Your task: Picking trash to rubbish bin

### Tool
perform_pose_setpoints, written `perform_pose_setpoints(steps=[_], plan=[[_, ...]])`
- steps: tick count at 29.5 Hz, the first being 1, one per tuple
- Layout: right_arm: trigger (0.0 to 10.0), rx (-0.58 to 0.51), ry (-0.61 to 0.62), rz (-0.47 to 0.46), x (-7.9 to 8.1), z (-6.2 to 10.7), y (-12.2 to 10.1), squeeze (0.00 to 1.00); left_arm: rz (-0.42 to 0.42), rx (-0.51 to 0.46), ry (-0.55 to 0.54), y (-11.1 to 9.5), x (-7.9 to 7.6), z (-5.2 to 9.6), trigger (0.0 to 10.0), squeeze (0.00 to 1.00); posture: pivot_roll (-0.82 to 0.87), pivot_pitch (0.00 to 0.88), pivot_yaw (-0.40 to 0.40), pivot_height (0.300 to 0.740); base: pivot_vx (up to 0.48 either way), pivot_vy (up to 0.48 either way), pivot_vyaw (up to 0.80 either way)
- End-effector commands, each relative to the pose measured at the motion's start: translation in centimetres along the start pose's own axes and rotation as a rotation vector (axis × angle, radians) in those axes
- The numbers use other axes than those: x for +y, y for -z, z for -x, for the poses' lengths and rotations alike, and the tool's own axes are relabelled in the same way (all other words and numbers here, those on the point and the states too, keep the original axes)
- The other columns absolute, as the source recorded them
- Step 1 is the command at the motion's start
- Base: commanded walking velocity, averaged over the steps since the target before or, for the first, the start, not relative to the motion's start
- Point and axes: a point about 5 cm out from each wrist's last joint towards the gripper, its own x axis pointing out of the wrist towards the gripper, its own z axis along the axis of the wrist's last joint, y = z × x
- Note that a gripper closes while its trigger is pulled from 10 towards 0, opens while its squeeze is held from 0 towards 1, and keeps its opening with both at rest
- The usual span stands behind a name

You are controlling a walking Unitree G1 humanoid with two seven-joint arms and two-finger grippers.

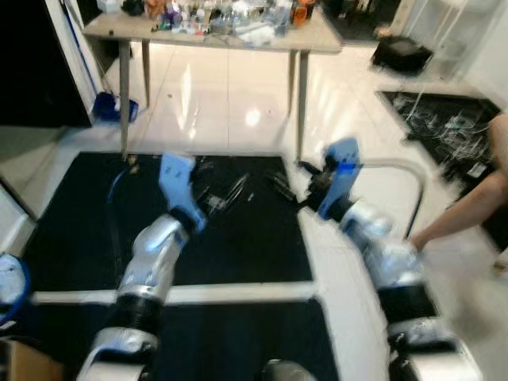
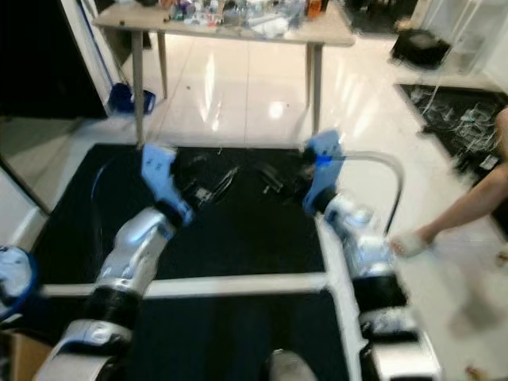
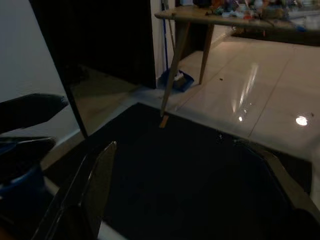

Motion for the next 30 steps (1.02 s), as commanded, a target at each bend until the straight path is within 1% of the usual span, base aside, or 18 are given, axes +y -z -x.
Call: perform_pose_setpoints(steps=[1, 10, 30], plan=[[10.0, -0.009, -0.012, -0.003, 0.4, -0.26, -0.1, 0.0, -0.002, -0.002, -0.014, -0.08, 0.45, 0.36, 10.0, 0.0, -0.05, 0.0, -0.039, 0.74, 0.48, 0.0, -0.8], [10.0, -0.011, -0.01, -0.006, 0.39, -0.27, -0.12, 0.0, -0.003, -0.004, -0.01, -0.11, 0.45, 0.36, 10.0, 0.0, -0.05, 0.0, -0.039, 0.74, 0.48, 0.0, -0.74], [10.0, -0.016, -0.008, -0.006, 0.34, -0.24, -0.18, 0.0, -0.005, -0.006, -0.007, -0.15, 0.42, 0.35, 10.0, 0.0, -0.05, 0.0, -0.037, 0.74, 0.48, 0.0, 0.0]])
